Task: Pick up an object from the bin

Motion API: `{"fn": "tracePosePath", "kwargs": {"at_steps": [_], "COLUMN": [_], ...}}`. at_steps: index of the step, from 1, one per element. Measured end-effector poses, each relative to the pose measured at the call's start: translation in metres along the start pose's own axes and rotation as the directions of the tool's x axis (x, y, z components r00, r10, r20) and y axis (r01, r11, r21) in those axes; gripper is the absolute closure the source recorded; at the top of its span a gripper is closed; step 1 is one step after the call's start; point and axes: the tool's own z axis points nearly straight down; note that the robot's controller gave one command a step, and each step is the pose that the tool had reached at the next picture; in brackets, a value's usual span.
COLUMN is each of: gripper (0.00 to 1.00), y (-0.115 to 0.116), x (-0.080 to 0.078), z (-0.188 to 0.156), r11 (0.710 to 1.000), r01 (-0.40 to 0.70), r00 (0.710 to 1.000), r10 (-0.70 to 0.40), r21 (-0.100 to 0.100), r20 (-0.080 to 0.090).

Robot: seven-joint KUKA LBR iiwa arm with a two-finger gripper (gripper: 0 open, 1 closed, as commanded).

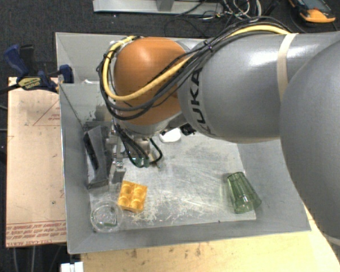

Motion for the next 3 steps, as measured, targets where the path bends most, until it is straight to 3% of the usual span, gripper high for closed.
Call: {"fn": "tracePosePath", "kwargs": {"at_steps": [1, 2, 3], "gripper": [0.00, 0.00, 1.00], "y": [-0.001, -0.013, -0.009], "x": [-0.002, 0.014, 0.062], "z": [-0.005, 0.021, 0.009], "r11": [1.000, 0.991, 1.000], "r01": [-0.004, 0.137, 0.009], "r00": [1.000, 0.990, 1.000], "r10": [0.004, -0.137, -0.009], "r21": [-0.002, -0.003, -0.002], "r20": [0.008, 0.015, 0.008]}}
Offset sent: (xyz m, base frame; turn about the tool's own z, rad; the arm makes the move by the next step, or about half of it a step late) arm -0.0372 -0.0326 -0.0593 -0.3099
